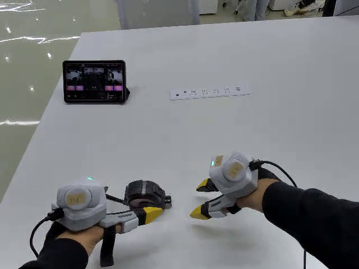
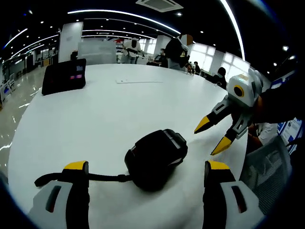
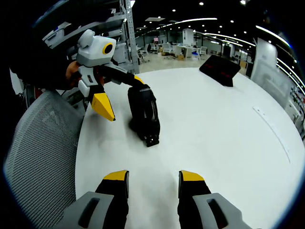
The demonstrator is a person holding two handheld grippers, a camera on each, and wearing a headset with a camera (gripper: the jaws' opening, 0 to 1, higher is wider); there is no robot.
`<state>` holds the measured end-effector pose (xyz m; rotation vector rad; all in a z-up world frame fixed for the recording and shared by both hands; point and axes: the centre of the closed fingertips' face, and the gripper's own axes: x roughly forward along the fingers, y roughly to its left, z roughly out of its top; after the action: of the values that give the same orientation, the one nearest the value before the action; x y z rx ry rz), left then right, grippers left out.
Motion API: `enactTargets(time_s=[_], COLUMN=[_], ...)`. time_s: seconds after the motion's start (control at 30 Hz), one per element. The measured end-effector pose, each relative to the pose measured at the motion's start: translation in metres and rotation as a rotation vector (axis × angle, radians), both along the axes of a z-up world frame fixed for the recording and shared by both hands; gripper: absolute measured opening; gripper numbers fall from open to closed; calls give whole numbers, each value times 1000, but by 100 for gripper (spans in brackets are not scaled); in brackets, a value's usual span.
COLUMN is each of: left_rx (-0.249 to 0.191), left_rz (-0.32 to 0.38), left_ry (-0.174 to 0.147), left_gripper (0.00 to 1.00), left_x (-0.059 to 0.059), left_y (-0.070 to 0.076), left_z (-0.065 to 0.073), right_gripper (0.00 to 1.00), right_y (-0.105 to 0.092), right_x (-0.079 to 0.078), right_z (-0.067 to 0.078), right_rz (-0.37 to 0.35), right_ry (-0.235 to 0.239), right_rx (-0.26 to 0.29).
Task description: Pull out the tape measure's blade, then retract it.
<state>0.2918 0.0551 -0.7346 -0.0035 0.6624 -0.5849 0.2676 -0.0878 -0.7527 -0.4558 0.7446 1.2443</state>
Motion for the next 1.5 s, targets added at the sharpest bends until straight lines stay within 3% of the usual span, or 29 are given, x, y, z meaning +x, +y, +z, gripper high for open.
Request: enactTargets(time_s=[0.07, 0.13, 0.17, 0.23, 0.3, 0.47, 0.6, 0.73, 1.1, 1.27, 1.5], left_rx=[-34, -25, -29, -51, -49, -8, 27, 22, 77, 90, 73], left_rz=[-41, -92, -95, -87, -94, -148, -181, -178, -188, -196, -199], left_ry=[-2, -52, -53, -22, -22, -1, 2, 19, 23, 13, 31], left_gripper=[99, 99, 99, 99, 99, 99, 99, 99, 99, 99, 99], left_x=[-4, -4, -5, -7, -9, -20, -27, -32, -39, -42, -47], left_y=[-3, -3, -3, 1, 4, 10, 17, 23, 45, 50, 55], left_z=[5, 13, 15, 17, 21, 22, 20, 21, 17, 20, 22], right_gripper=[40, 41, 41, 43, 44, 58, 61, 62, 69, 73, 77], right_y=[-7, -15, -17, -25, -32, -49, -62, -72, -102, -117, -136], right_x=[0, 0, 0, -2, -2, -6, -11, -14, -14, -18, -17], right_z=[2, 5, 6, 10, 11, 14, 15, 15, 20, 15, 19], right_rz=[-15, -35, -41, -59, -77, -130, -142, -156, -178, -180, -231], right_ry=[0, 2, 3, 1, -1, 9, -6, -1, -24, -22, -26], right_rx=[8, 18, 22, 30, 36, 57, 64, 69, 58, 36, 53])
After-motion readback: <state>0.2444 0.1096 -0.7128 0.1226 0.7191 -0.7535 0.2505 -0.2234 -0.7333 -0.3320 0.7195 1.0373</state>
